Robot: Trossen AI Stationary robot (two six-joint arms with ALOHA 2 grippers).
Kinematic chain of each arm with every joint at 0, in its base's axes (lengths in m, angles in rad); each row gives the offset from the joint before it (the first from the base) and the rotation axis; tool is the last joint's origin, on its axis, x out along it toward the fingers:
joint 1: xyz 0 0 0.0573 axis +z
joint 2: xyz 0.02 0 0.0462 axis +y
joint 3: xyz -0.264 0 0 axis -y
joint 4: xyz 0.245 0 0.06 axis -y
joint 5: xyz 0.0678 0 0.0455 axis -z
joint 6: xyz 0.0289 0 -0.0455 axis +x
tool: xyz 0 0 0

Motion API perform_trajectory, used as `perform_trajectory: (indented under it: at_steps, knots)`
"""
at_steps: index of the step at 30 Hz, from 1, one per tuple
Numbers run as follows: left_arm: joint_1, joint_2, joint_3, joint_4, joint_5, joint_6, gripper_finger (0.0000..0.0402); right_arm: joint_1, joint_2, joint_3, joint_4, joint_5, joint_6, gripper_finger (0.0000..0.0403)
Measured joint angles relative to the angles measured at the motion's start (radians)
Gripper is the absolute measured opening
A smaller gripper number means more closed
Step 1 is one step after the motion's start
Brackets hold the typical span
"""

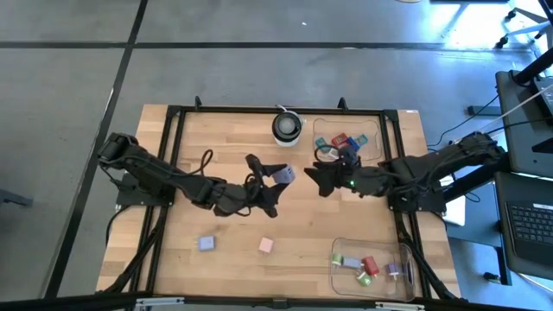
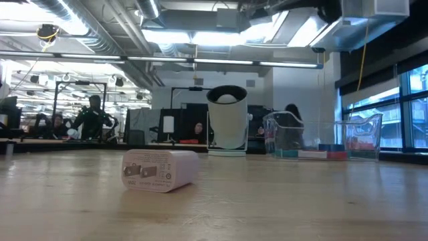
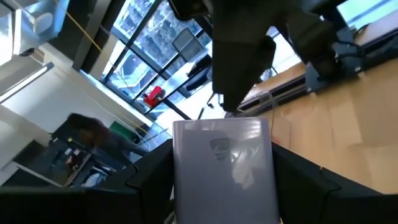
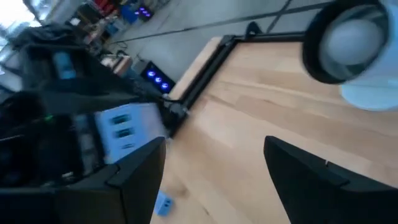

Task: Pick & Place Office items
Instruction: Put the top light blue charger adapter into the bottom transparent bin

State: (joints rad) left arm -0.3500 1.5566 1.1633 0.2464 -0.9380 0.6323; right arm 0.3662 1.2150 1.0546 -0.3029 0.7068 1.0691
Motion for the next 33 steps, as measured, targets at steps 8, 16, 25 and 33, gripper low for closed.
perform_trajectory:
  at_steps: [8, 16, 25, 33]
  knots:
    - [0.058, 0.000, 0.000, -0.011, 0.050, -0.027, 0.0221, -0.070, 0.005, 0.000, 0.079, -0.121, -0.137, 0.0276]
    - [0.116, 0.000, 0.000, -0.020, 0.181, -0.165, 0.0221, -0.137, 0.029, 0.000, 0.089, -0.174, -0.178, 0.0276]
    - [0.146, 0.000, 0.000, -0.075, 0.149, -0.212, 0.0221, -0.188, 0.042, 0.000, 0.136, -0.242, -0.274, 0.0276]
    - [0.158, 0.000, 0.000, -0.075, 0.174, -0.229, 0.0221, -0.209, 0.042, 0.000, 0.143, -0.281, -0.278, 0.0276]
